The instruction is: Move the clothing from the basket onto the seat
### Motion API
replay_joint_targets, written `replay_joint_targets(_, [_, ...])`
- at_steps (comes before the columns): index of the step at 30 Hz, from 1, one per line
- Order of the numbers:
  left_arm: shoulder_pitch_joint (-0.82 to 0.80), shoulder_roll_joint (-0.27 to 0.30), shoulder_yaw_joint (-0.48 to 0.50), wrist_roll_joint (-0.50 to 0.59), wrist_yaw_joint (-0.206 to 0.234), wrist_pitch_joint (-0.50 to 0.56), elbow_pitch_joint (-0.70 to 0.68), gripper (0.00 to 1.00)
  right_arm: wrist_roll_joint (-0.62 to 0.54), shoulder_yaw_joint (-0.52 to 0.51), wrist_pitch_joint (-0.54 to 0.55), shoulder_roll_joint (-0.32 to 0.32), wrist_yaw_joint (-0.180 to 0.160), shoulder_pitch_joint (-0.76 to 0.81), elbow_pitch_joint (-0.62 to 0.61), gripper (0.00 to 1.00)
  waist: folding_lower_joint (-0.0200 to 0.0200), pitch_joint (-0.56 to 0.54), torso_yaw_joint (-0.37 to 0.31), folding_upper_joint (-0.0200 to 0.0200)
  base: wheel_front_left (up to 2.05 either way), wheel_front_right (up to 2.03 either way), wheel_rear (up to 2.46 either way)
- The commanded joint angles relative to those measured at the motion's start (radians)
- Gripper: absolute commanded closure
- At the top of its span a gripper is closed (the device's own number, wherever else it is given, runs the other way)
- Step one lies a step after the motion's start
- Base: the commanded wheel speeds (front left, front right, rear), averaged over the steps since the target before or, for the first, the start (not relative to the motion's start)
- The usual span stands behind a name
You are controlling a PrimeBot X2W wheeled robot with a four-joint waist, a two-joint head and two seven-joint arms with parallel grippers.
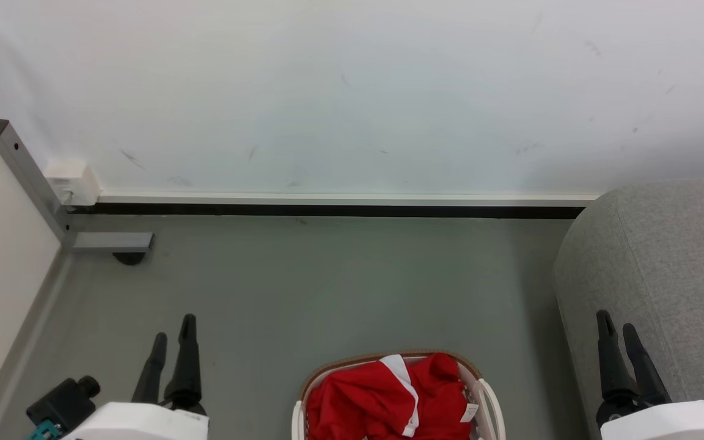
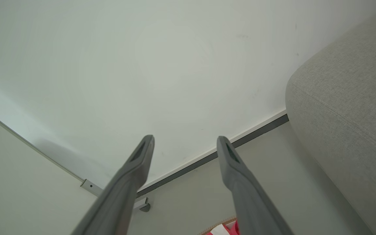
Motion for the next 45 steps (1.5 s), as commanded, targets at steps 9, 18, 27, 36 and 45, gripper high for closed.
replay_joint_targets(9, [0.004,0.024,-0.03,0.176,0.044,-0.036,-0.001,0.0,-0.195,0.007,-0.036,0.003,-0.001,-0.021,0.012,0.0,0.0,-0.002,-0.006,0.0,0.0,0.0,0.0])
replay_joint_targets(18, [0.013,0.037,-0.054,0.271,0.078,-0.06,0.006,0.0,-0.316,0.019,-0.06,0.005,-0.001,-0.028,0.024,0.0,0.0,-0.006,-0.011,0.0,0.0,0.0,0.0])
replay_joint_targets(27, [0.014,0.043,-0.066,0.344,0.087,-0.081,0.0,0.0,-0.396,0.018,-0.082,0.006,-0.001,-0.026,0.015,0.0,0.0,-0.007,-0.013,0.0,0.0,0.0,0.0])
replay_joint_targets(36, [0.017,0.048,-0.072,0.432,0.097,-0.104,-0.007,0.0,-0.476,0.019,-0.104,0.007,-0.001,-0.024,0.015,0.0,0.0,-0.008,-0.019,0.0,0.0,0.0,0.0])
replay_joint_targets(45, [0.019,0.049,-0.078,0.506,0.104,-0.121,-0.004,0.0,-0.534,0.035,-0.122,0.007,-0.002,-0.027,0.019,0.0,0.0,-0.013,-0.025,0.0,0.0,0.0,0.0])
